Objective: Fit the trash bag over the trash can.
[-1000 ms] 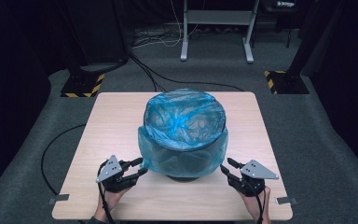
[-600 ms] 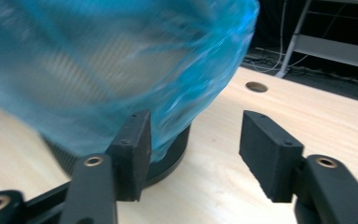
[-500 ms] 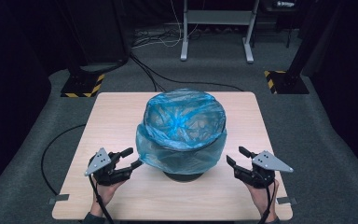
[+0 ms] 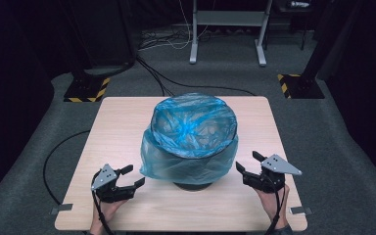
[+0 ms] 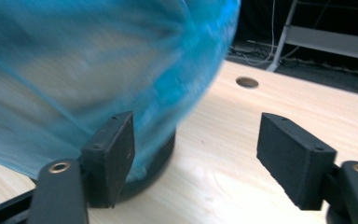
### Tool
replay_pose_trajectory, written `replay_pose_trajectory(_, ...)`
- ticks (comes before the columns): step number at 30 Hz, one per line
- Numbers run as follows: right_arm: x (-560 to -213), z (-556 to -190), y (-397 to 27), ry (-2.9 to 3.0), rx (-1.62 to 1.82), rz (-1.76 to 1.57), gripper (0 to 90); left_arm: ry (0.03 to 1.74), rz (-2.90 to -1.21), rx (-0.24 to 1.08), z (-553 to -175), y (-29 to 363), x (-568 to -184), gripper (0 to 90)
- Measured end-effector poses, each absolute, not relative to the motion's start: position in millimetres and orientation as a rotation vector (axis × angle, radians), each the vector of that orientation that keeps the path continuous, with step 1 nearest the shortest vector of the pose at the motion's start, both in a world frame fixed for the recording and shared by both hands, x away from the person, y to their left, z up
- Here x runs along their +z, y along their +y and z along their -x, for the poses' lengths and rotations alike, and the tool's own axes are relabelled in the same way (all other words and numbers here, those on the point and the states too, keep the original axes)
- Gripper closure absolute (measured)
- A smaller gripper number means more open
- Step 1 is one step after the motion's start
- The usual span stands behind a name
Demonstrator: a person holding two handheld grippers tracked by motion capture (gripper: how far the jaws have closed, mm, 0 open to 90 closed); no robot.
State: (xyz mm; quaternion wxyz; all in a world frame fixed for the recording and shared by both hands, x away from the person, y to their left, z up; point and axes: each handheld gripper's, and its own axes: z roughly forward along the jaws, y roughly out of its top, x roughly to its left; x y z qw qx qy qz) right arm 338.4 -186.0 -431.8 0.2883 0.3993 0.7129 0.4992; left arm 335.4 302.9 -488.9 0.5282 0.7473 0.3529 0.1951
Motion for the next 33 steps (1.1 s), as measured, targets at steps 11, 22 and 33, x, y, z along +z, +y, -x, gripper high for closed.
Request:
replay_pose_trajectory(11, -481, -342, -217, 1.967, 1.196, -1.223, 14.8, 1.011, -1.912, 0.457, -346, 320, -512, 18.0)
replay_pose_trajectory(22, -517, -351, -231, 2.025, 1.074, -1.32, 13.4, 1.124, -2.018, 0.453, -360, 319, -527, 14.5)
replay_pose_trajectory(33, -524, -356, -234, 2.052, 1.001, -1.322, 12.2, 1.157, -2.074, 0.507, -363, 312, -529, 13.7)
